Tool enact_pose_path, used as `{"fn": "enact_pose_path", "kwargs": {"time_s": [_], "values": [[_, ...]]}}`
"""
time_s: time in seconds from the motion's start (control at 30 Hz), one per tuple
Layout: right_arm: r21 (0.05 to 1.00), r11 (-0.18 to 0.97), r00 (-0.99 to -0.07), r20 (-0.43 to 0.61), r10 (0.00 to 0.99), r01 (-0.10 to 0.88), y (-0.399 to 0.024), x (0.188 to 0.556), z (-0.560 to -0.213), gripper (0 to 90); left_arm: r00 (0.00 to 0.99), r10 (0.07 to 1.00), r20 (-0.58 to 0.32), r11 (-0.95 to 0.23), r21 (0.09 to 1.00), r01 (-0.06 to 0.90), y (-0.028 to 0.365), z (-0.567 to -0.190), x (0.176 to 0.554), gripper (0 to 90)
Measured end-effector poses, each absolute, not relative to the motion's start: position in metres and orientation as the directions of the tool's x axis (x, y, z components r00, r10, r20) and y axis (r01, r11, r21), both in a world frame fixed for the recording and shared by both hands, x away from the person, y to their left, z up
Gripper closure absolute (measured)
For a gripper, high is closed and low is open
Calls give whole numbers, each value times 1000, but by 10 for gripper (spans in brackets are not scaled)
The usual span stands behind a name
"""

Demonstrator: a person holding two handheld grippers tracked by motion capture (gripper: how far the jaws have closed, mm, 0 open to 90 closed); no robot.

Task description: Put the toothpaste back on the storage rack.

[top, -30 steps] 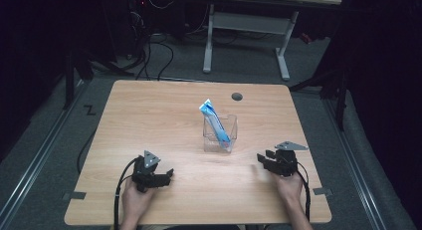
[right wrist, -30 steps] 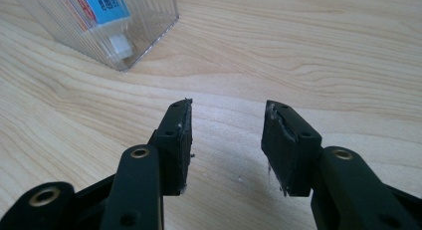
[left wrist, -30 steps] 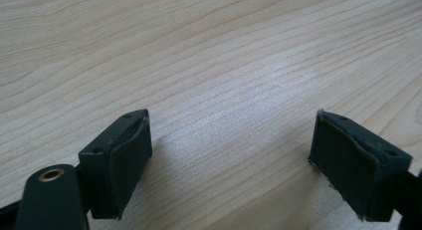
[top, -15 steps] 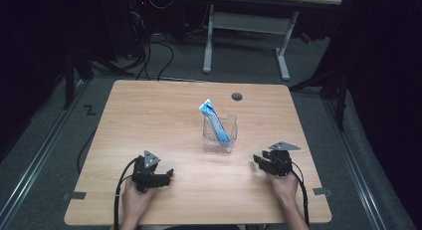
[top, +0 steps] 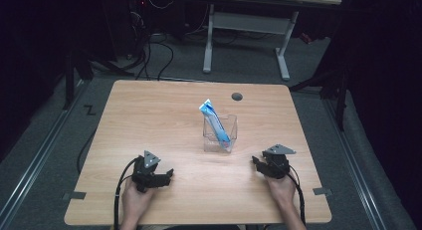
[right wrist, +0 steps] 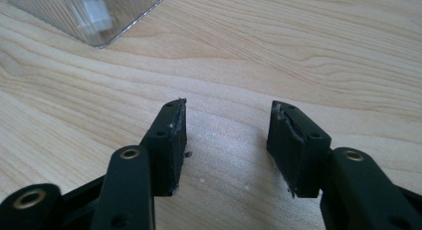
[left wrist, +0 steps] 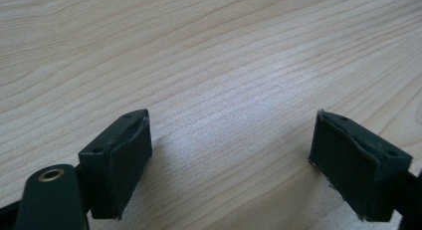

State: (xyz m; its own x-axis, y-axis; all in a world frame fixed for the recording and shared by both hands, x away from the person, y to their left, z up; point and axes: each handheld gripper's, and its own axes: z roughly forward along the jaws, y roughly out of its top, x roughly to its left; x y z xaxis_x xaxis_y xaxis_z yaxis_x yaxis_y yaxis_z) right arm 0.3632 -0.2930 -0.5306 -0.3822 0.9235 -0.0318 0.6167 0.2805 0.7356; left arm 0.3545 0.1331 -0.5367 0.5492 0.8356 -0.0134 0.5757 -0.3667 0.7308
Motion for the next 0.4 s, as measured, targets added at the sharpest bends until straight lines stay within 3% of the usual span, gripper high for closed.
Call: {"fn": "enact_pose_path", "kwargs": {"time_s": [0.4], "values": [[732, 273, -382, -19, 924, 624, -293, 364, -531, 445, 549, 835, -13, -367, 731, 575, 133, -537, 355, 167]]}}
